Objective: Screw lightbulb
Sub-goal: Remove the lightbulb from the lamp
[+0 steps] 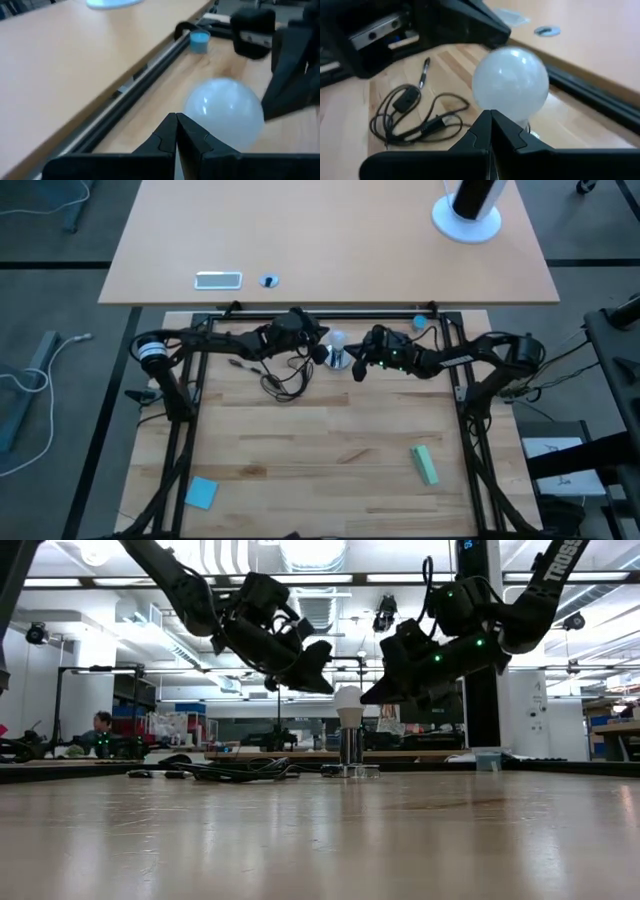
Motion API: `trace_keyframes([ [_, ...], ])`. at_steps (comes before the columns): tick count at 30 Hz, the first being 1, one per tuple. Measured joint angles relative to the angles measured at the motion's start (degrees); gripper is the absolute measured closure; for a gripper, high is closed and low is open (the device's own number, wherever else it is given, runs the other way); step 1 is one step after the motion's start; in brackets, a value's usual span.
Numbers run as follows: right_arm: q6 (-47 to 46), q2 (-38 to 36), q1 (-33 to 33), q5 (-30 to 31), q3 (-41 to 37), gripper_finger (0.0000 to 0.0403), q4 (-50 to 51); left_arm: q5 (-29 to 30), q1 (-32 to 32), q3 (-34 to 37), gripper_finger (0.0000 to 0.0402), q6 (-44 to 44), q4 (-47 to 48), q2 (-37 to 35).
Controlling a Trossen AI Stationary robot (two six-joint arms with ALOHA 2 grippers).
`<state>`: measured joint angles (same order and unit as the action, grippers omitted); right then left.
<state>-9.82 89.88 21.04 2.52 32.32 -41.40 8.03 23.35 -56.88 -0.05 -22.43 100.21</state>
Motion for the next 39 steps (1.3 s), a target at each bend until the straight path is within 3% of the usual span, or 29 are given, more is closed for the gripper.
trace_keyframes([
  [10,-1.0,-0.4,1.2,1.2,0.0,0.0403,1.6,-5.5,-0.2,0.0,0.0401,-0.7,-0.9,1.4],
  [17,-2.6,-1.3,1.7,2.5,0.0,0.0403,5.7,-8.6,-1.1,0.0,0.0401,-6.5,8.6,-2.0],
  [21,-3.2,-4.3,1.5,1.9,0.0,0.0403,9.5,-5.0,-1.9,0.0,0.0401,-5.5,12.1,-4.5],
  [25,-2.6,-5.7,1.5,-3.0,0.1,0.0403,8.0,-1.6,-1.5,0.0,0.0401,-2.6,9.9,-4.5],
  [29,-2.6,-5.6,1.4,-3.5,0.3,0.0403,6.4,-1.5,0.3,0.0,0.0401,-1.0,3.4,-2.0],
  [39,-2.1,-3.7,2.1,-1.1,0.6,0.0403,5.7,-7.6,1.0,0.0,0.0401,-1.5,-1.5,2.2],
])
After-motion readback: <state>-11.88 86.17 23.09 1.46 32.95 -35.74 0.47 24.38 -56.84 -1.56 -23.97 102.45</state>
